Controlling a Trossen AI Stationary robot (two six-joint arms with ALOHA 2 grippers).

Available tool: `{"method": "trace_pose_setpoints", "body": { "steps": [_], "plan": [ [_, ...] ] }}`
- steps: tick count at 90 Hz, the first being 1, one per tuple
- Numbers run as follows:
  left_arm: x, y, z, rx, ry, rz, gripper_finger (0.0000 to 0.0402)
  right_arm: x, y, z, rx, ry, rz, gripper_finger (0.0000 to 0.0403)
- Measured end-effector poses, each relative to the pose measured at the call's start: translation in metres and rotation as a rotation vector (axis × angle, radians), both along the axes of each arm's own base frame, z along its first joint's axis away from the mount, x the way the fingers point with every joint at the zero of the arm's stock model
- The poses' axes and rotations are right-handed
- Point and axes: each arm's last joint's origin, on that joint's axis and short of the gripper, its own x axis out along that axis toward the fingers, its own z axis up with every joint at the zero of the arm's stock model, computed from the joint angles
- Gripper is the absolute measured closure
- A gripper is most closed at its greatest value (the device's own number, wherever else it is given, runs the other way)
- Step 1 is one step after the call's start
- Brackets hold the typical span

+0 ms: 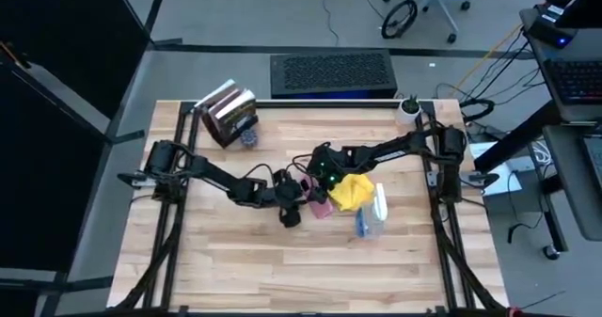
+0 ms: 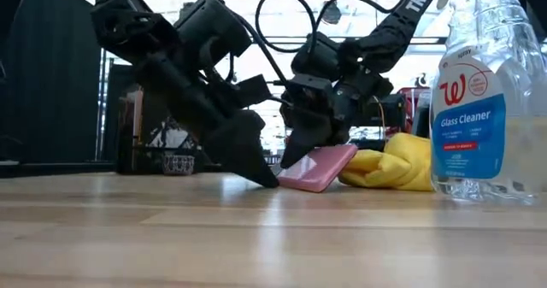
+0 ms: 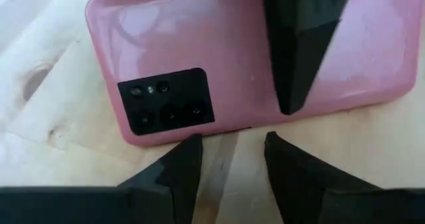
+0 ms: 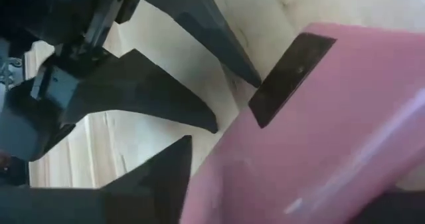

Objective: Apply microfiber cloth
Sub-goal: Spray the back of the pink cellphone using the spray bottle

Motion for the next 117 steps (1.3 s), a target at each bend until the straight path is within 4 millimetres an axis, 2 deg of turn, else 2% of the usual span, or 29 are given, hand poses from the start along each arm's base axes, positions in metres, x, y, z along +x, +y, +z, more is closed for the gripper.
{"method": "trace_pose_setpoints", "body": {
  "steps": [12, 18, 22, 33, 47, 57, 73, 83, 96, 117],
  "plan": [
    [-0.002, 0.0, 0.006, 0.007, 0.005, -0.028, 0.0252, -0.003, 0.001, 0.005, 0.001, -0.002, 0.019, 0.0337],
    [-0.004, 0.0, 0.011, 0.023, 0.015, -0.052, 0.0252, -0.005, 0.0, 0.013, -0.033, -0.021, 0.019, 0.0375],
    [-0.006, 0.0, 0.017, 0.027, 0.02, -0.054, 0.0252, -0.005, -0.001, 0.023, -0.071, -0.058, 0.023, 0.0387],
    [-0.011, 0.0, 0.045, 0.035, -0.029, -0.046, 0.0252, -0.01, -0.006, 0.059, -0.175, -0.162, 0.013, 0.0382],
    [-0.02, 0.003, 0.086, 0.033, -0.15, -0.027, 0.0252, -0.027, -0.015, 0.107, -0.339, -0.294, -0.026, 0.0386],
    [-0.02, 0.01, 0.114, 0.018, -0.322, -0.001, 0.0252, -0.041, -0.017, 0.146, -0.456, -0.43, -0.06, 0.0389],
    [-0.013, 0.025, 0.144, -0.066, -0.602, -0.072, 0.0252, -0.056, -0.013, 0.185, -0.539, -0.617, -0.078, 0.0388],
    [-0.01, 0.033, 0.154, -0.126, -0.728, -0.138, 0.0252, -0.058, -0.007, 0.194, -0.572, -0.681, -0.053, 0.0388],
    [-0.009, 0.038, 0.159, -0.125, -0.792, -0.155, 0.0252, -0.055, -0.001, 0.2, -0.61, -0.756, -0.038, 0.0388],
    [-0.01, 0.042, 0.159, -0.066, -0.774, -0.157, 0.0252, -0.058, -0.001, 0.205, -0.64, -0.776, -0.039, 0.0388]
  ]
}}
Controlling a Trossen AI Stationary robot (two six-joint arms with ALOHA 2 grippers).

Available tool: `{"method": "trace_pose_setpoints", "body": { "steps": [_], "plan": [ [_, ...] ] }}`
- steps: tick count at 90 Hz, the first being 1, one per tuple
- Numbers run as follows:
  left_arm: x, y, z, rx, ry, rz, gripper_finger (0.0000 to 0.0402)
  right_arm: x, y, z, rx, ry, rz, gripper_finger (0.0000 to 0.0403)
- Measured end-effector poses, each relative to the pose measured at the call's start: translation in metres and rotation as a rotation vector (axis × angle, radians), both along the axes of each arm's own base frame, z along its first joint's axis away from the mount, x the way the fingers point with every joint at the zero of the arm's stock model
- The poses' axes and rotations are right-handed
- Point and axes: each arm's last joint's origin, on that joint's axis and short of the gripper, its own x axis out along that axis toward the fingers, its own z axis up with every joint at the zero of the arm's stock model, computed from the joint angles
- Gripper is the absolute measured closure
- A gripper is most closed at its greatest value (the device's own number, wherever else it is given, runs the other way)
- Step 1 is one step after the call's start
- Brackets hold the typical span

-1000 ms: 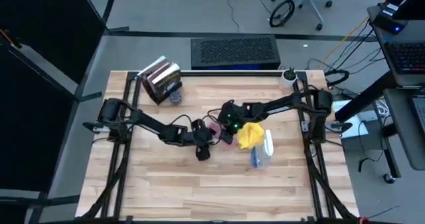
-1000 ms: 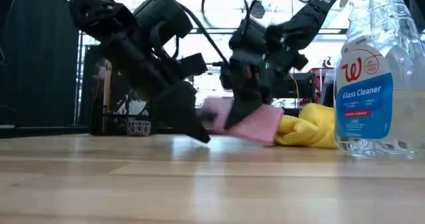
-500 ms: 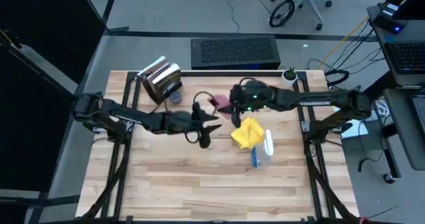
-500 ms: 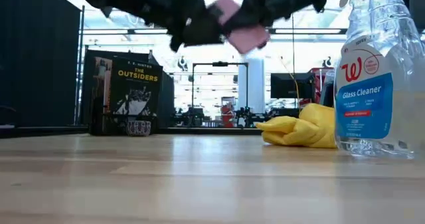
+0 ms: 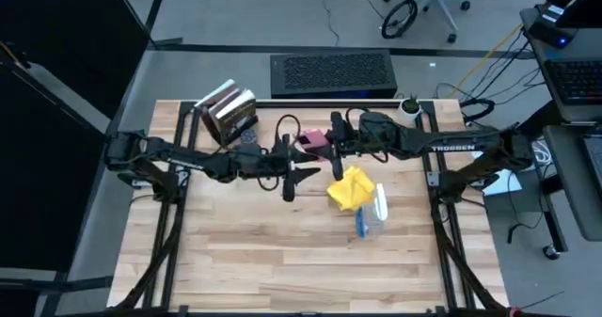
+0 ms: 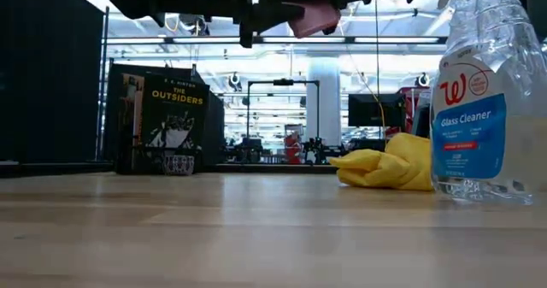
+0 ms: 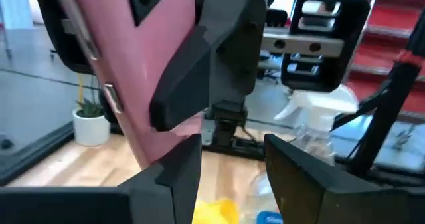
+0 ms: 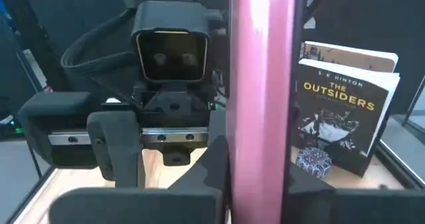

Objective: Apply microfiber cloth
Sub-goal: Spray the back of the pink cellphone using the spray bottle

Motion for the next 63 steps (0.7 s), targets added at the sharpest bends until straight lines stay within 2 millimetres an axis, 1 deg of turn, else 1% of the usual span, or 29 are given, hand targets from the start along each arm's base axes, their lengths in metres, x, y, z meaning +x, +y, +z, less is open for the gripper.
{"method": "trace_pose_setpoints", "body": {
  "steps": [8, 17, 26, 33, 48, 63],
  "plan": [
    [-0.003, -0.004, 0.004, 0.0, -0.002, -0.003, 0.0252, -0.007, 0.001, 0.007, -0.001, -0.011, 0.007, 0.0388],
    [-0.005, -0.006, 0.007, 0.033, 0.007, 0.057, 0.0252, -0.014, -0.002, 0.01, -0.014, 0.009, 0.007, 0.0388],
    [-0.006, 0.0, 0.006, 0.093, 0.017, 0.16, 0.0252, -0.019, -0.007, 0.013, -0.015, 0.009, -0.003, 0.0388],
    [-0.002, 0.009, 0.009, 0.108, -0.002, 0.193, 0.0252, -0.019, -0.01, 0.016, -0.03, -0.02, -0.007, 0.0388],
    [0.012, 0.025, 0.009, 0.105, -0.005, 0.137, 0.0252, -0.008, -0.011, 0.009, -0.057, -0.036, 0.029, 0.0387],
    [0.024, 0.032, 0.017, 0.137, -0.039, 0.069, 0.0252, -0.006, -0.011, 0.013, -0.077, -0.09, 0.034, 0.0387]
  ]
}}
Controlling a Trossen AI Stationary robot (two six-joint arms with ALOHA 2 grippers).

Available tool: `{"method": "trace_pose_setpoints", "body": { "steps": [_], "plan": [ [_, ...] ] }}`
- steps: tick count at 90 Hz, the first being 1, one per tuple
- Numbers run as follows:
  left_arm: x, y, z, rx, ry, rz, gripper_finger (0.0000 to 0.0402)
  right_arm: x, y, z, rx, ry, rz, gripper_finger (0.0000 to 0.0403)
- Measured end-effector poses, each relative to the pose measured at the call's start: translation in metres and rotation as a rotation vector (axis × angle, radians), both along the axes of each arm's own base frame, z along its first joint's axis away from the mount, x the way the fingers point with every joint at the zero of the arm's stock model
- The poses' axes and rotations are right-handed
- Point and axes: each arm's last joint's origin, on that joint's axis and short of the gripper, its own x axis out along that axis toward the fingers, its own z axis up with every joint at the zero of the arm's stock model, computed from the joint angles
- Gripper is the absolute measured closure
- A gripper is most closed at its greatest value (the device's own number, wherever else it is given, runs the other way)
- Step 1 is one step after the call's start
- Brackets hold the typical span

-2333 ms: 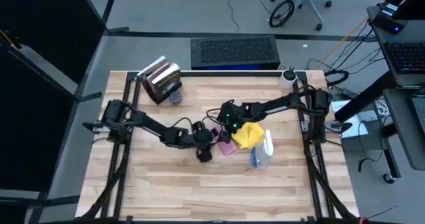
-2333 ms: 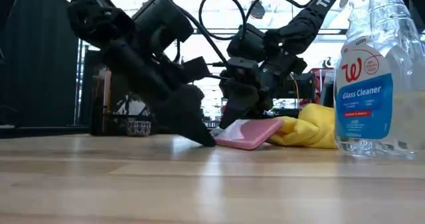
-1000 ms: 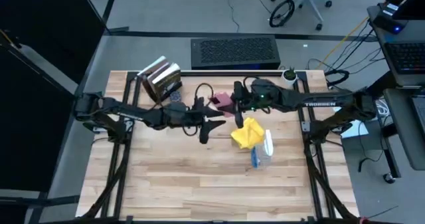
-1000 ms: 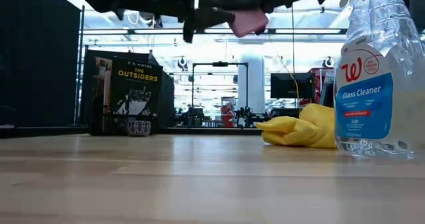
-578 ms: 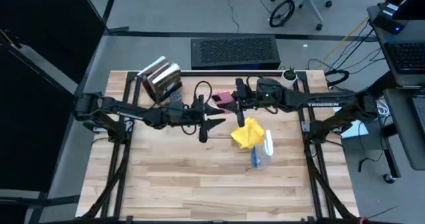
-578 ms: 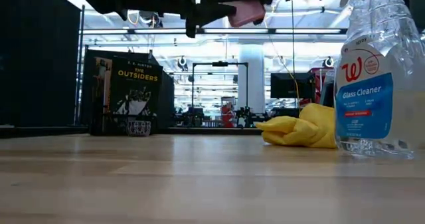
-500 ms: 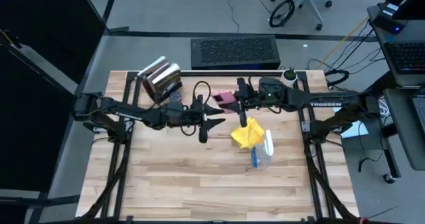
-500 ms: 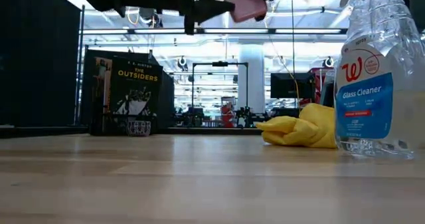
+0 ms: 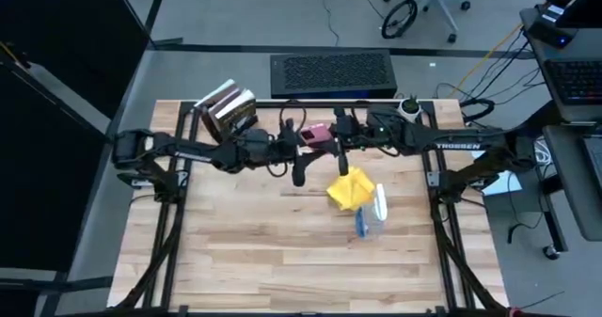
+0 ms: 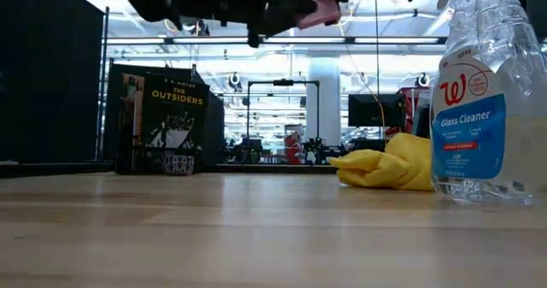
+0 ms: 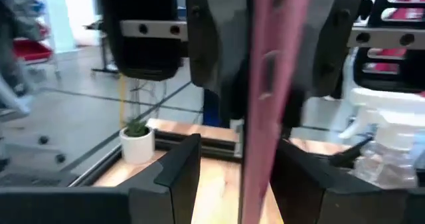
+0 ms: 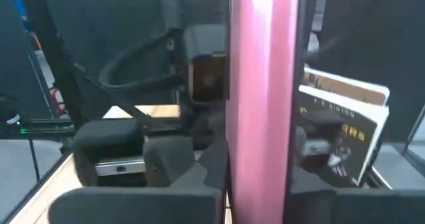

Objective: Apply microfiber cloth
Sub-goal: Spray the back of the pink cellphone using the spray bottle

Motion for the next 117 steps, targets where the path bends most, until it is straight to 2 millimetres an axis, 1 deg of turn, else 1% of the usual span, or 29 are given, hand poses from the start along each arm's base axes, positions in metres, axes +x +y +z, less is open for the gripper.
{"method": "trace_pose_setpoints", "body": {
  "steps": [6, 10, 18, 24, 32, 38, 47, 54, 59, 65, 76, 86, 93, 104, 111, 117],
  "plan": [
    [0.002, 0.002, 0.004, 0.051, 0.003, -0.004, 0.0252, 0.0, 0.0, 0.001, 0.004, -0.017, -0.002, 0.0387],
    [0.004, 0.003, 0.011, 0.083, -0.016, -0.002, 0.0256, 0.001, 0.0, 0.003, 0.003, -0.032, -0.003, 0.0387],
    [0.006, 0.005, 0.021, 0.114, -0.032, -0.005, 0.0277, 0.0, 0.0, 0.005, 0.006, -0.049, -0.008, 0.0387],
    [0.007, 0.005, 0.022, 0.146, -0.026, -0.019, 0.0304, -0.001, 0.0, 0.006, 0.007, -0.052, -0.01, 0.0387],
    [0.008, 0.007, 0.024, 0.199, -0.01, -0.033, 0.035, -0.001, 0.0, 0.007, -0.009, -0.059, -0.006, 0.0387],
    [0.007, 0.01, 0.024, 0.205, -0.004, -0.041, 0.0382, -0.001, 0.0, 0.008, -0.024, -0.065, 0.003, 0.0386],
    [0.006, 0.016, 0.024, 0.192, -0.002, -0.046, 0.0388, -0.003, -0.001, 0.008, -0.022, -0.061, -0.007, 0.0376],
    [0.007, 0.017, 0.022, 0.191, 0.019, -0.045, 0.0387, -0.009, -0.004, 0.011, -0.016, -0.016, -0.014, 0.0355],
    [0.007, 0.017, 0.021, 0.191, 0.033, -0.043, 0.0387, -0.018, -0.005, 0.016, -0.024, 0.053, -0.023, 0.0332],
    [0.006, 0.019, 0.021, 0.191, 0.03, -0.03, 0.0387, -0.031, -0.006, 0.031, -0.042, 0.106, -0.031, 0.0299],
    [0.006, 0.019, 0.02, 0.181, 0.048, -0.031, 0.0387, -0.063, -0.002, 0.053, -0.027, 0.263, -0.038, 0.0234],
    [0.007, 0.017, 0.019, 0.176, 0.061, -0.038, 0.0387, -0.098, 0.007, 0.073, 0.072, 0.379, -0.052, 0.0176],
    [0.007, 0.016, 0.017, 0.171, 0.076, -0.044, 0.0388, -0.121, 0.013, 0.08, 0.164, 0.425, -0.074, 0.0144],
    [0.007, 0.012, 0.017, 0.171, 0.079, -0.06, 0.0388, -0.153, 0.024, 0.082, 0.245, 0.474, -0.132, 0.0112],
    [0.008, 0.011, 0.016, 0.169, 0.082, -0.066, 0.0388, -0.172, 0.03, 0.082, 0.261, 0.498, -0.196, 0.0104],
    [0.007, 0.012, 0.015, 0.16, 0.091, -0.065, 0.0388, -0.185, 0.035, 0.083, 0.266, 0.479, -0.224, 0.0102]
  ]
}}
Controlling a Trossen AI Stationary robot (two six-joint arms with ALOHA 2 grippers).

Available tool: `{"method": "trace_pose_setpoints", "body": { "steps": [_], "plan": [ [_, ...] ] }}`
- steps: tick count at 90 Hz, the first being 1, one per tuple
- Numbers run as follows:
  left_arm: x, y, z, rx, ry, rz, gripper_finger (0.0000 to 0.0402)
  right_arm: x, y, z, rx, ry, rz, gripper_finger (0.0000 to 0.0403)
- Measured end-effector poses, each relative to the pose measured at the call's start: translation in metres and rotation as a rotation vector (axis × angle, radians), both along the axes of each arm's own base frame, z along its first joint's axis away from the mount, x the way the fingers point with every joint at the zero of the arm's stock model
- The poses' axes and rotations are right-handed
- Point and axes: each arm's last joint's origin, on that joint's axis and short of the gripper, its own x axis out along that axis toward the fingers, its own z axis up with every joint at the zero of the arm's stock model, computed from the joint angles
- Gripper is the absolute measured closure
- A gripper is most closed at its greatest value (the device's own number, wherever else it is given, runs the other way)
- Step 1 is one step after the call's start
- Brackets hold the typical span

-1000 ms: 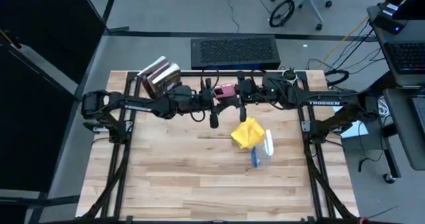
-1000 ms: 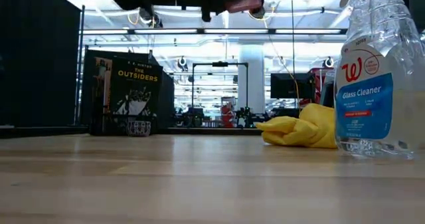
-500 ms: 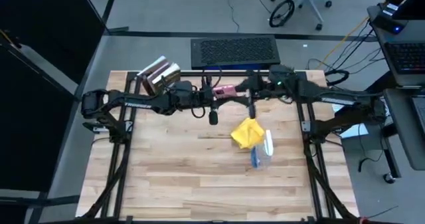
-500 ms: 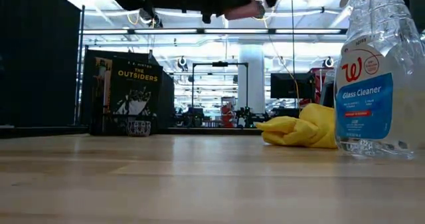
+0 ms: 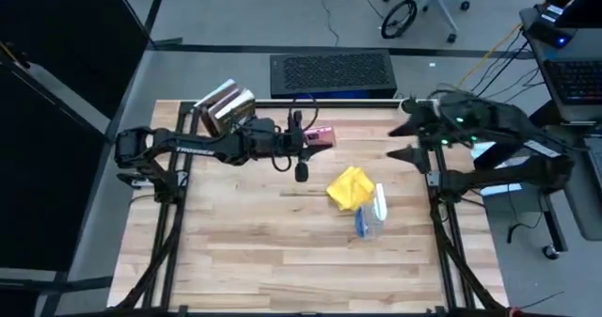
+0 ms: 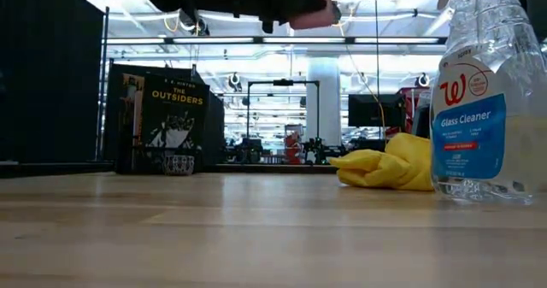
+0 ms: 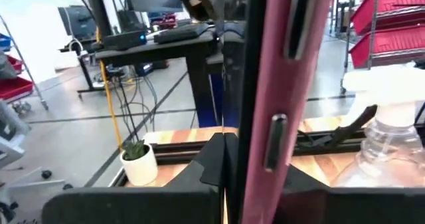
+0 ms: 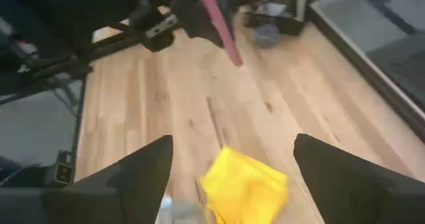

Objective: Apply microfiber cloth
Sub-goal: Spray the back of the pink cellphone using the spray bottle

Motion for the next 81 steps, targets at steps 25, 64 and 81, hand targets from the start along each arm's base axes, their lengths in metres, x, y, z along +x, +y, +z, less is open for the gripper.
{"method": "trace_pose_setpoints", "body": {
  "steps": [25, 64, 81],
  "plan": [
    [0.0, 0.0, -0.001, -0.028, 0.008, -0.004, 0.0388, -0.021, 0.018, -0.051, 0.104, -0.098, 0.065, 0.0101],
    [0.0, 0.0, -0.004, -0.052, 0.032, -0.001, 0.0388, -0.009, 0.039, -0.13, 0.092, -0.15, 0.275, 0.0101],
    [0.0, 0.0, -0.003, -0.103, 0.025, 0.0, 0.0388, -0.008, 0.043, -0.136, 0.057, -0.148, 0.332, 0.0101]
  ]
}}
